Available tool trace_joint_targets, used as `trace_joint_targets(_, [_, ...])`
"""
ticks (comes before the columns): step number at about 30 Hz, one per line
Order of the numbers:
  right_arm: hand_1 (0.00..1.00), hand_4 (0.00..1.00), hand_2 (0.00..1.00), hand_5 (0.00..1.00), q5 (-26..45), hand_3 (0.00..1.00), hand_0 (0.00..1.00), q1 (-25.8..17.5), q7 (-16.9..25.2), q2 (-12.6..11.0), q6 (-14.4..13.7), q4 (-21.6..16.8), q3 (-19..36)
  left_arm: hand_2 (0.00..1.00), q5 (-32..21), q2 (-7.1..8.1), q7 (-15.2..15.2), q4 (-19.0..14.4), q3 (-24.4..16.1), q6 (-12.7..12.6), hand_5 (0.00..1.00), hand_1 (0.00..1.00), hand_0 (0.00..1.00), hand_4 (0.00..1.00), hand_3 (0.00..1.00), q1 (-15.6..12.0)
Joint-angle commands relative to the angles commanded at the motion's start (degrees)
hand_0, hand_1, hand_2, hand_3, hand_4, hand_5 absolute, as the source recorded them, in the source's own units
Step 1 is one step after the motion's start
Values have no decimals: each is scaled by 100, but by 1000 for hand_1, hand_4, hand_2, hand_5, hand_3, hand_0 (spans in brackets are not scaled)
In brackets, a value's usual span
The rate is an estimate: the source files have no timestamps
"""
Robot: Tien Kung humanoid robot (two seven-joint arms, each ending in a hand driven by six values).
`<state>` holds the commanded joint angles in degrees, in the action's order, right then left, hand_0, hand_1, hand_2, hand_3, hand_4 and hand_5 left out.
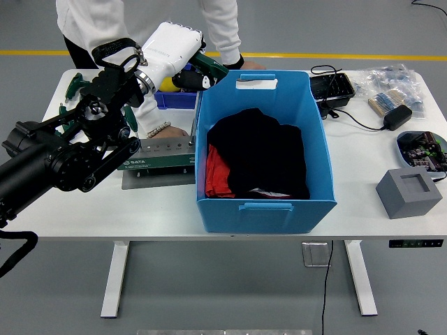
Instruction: Lift tool from toolbox,place it in box,lift tool from toolbox,place it in box
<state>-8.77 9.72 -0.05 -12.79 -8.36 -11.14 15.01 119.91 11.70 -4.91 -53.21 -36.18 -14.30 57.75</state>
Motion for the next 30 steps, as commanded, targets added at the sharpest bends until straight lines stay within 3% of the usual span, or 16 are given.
trace_joint_targets(8, [659, 778, 726, 720, 20, 574, 672, -5, 5, -3, -2, 2, -8, 17, -6, 222, -52, -584, -44, 194, 474, 2, 147, 712, 44, 190])
trace_joint_targets(14, [659, 778, 727, 720, -10, 574, 673, -18, -1, -2, -2, 3, 13, 17, -1, 248, -86, -1108, -306, 172, 461, 2, 149, 708, 45, 197])
trace_joint_targets(18, [659, 778, 727, 720, -68, 574, 673, -34, -18, 7, -3, 2, 50, 17, -196, 171, -50, -1525, -227, 105, 461, 2, 149, 708, 45, 185])
trace_joint_targets(22, [659, 778, 726, 720, -118, 574, 673, -50, -35, 18, -7, -1, 83, 18, -623, 29, -18, -1725, 96, 84, 446, 2, 144, 687, 46, 190])
trace_joint_targets(24, [659, 778, 726, 720, -125, 574, 673, -54, -37, 22, -9, -2, 86, 18, -838, -36, 4, -1730, 278, 107, 446, 2, 144, 687, 46, 208])
trace_joint_targets(30, [659, 778, 727, 720, -126, 574, 673, -47, -41, 22, -14, -10, 86, 20, -1620, -355, 126, -1358, 950, 600, 417, 2, 146, 675, 47, 342])
